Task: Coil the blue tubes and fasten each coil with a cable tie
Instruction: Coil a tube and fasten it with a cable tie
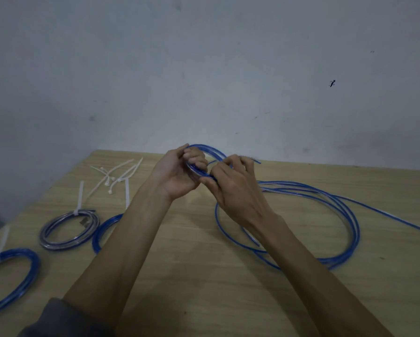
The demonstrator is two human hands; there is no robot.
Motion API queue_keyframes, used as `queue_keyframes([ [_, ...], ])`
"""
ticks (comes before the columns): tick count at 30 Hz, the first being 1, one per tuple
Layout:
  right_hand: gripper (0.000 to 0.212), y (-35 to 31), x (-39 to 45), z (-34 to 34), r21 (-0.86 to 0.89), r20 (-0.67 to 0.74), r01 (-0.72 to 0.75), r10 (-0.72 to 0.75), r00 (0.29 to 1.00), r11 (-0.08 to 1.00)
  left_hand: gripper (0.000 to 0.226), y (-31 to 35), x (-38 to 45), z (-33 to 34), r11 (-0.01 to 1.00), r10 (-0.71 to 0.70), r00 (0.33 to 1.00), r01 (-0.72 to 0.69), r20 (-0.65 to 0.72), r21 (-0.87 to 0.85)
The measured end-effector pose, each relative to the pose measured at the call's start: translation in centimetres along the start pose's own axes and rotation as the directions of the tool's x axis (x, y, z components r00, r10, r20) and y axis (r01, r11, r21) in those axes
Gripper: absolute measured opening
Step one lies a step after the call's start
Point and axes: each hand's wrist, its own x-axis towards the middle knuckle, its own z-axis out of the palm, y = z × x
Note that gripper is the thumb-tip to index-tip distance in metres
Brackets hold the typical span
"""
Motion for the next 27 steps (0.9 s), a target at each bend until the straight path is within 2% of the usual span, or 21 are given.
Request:
queue_keyframes([
  [2, 0.031, -0.3, 0.1, -0.2, 0.214, 0.06, -0.114, 0.103, 0.993, 0.97, 0.048, -0.2, 0.2, -0.1, 0.973, 0.052, 0.996, -0.035, -0.072, 0.226],
  [3, 0.029, -0.5, 0.4, -0.5, 0.314, 0.08, -0.186, 0.17, 0.982, 0.931, 0.05, -0.4, 0.2, -0.2, 0.915, 0.085, 0.99, -0.033, -0.112, 0.401],
  [4, 0.031, -0.6, 0.7, -0.9, 0.409, 0.101, -0.267, 0.248, 0.964, 0.872, 0.055, -0.5, 0.1, -0.4, 0.779, 0.153, 0.977, -0.026, -0.15, 0.627],
  [5, 0.036, -0.5, 1.0, -1.4, 0.503, 0.137, -0.349, 0.325, 0.936, 0.791, 0.062, -0.4, -0.1, -0.8, 0.544, 0.262, 0.952, -0.012, -0.156, 0.839],
  [6, 0.04, -0.3, 1.1, -1.7, 0.579, 0.184, -0.415, 0.384, 0.905, 0.701, 0.067, -0.4, -0.1, -1.2, 0.262, 0.407, 0.906, 0.011, -0.12, 0.965],
  [7, 0.043, 0.0, 1.3, -2.0, 0.632, 0.227, -0.462, 0.421, 0.878, 0.623, 0.069, -0.3, -0.1, -1.4, -0.01, 0.556, 0.831, 0.012, -0.005, 1.0],
  [8, 0.046, 0.3, 1.4, -2.2, 0.66, 0.264, -0.495, 0.443, 0.857, 0.565, 0.065, -0.1, -0.1, -1.5, -0.188, 0.637, 0.756, -0.034, 0.149, 0.982],
  [9, 0.049, 0.5, 1.5, -2.3, 0.677, 0.3, -0.523, 0.455, 0.839, 0.518, 0.055, 0.1, -0.2, -1.2, -0.257, 0.63, 0.73, -0.125, 0.264, 0.958],
  [10, 0.051, 0.7, 1.5, -2.3, 0.691, 0.335, -0.549, 0.466, 0.819, 0.47, 0.046, 0.1, -0.4, -0.7, -0.221, 0.56, 0.765, -0.233, 0.319, 0.947],
  [12, 0.05, 0.8, 1.6, -2.3, 0.727, 0.396, -0.598, 0.506, 0.766, 0.337, 0.042, -0.1, -0.8, 0.1, -0.066, 0.358, 0.873, -0.331, 0.332, 0.941],
  [14, 0.046, 1.0, 1.6, -2.3, 0.747, 0.456, -0.635, 0.545, 0.704, 0.196, 0.042, -0.4, -0.7, 0.1, -0.042, 0.333, 0.869, -0.375, 0.367, 0.926],
  [16, 0.044, 1.2, 1.5, -2.1, 0.738, 0.497, -0.663, 0.56, 0.663, 0.13, 0.041, -0.8, -0.5, -0.1, -0.075, 0.404, 0.833, -0.381, 0.378, 0.921],
  [18, 0.044, 1.3, 1.3, -1.8, 0.732, 0.502, -0.669, 0.559, 0.659, 0.131, 0.04, -1.3, -0.1, -0.2, -0.105, 0.466, 0.805, -0.361, 0.367, 0.926],
  [22, 0.046, 0.9, 1.0, -1.0, 0.717, 0.451, -0.65, 0.544, 0.707, 0.251, 0.043, -1.6, -0.1, -0.5, -0.161, 0.557, 0.749, -0.326, 0.358, 0.932],
  [27, 0.038, -0.5, 1.1, -0.2, 0.713, 0.514, -0.665, 0.479, 0.712, 0.223, 0.048, -0.4, -1.5, -1.8, -0.057, 0.383, 0.882, -0.275, 0.275, 0.96],
])
